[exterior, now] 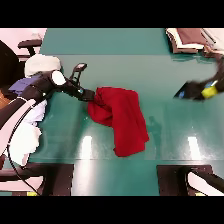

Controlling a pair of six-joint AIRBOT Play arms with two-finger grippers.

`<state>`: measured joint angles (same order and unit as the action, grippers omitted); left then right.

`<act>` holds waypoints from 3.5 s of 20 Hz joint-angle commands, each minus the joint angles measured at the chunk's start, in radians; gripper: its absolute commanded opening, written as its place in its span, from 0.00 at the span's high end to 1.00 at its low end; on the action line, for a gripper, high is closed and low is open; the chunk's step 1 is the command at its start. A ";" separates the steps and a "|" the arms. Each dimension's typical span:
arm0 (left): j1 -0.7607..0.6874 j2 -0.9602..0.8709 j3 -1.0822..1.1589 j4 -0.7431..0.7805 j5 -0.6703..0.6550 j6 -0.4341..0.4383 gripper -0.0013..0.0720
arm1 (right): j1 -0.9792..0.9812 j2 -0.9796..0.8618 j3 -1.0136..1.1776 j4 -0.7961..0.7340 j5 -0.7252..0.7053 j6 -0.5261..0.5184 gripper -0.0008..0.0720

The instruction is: Fold the shirts.

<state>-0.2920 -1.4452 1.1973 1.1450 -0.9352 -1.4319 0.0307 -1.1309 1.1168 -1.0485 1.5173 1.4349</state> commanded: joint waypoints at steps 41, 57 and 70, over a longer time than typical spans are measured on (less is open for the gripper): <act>0.016 0.561 0.421 0.226 -0.429 -0.001 0.95 | -0.134 -0.054 0.900 -0.093 0.029 -0.009 0.97; 0.172 0.036 0.263 0.282 -0.053 -0.087 0.30 | -0.003 -0.590 0.877 -0.172 0.043 -0.003 0.34; 0.324 0.251 -0.427 -0.016 -0.085 -0.085 0.30 | -0.086 -0.151 0.131 0.141 -0.067 -0.076 0.35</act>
<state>0.0231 -1.2114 0.9047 1.2442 -1.0794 -1.5223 -0.0525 -1.3590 1.3846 -0.9604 1.5005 1.3716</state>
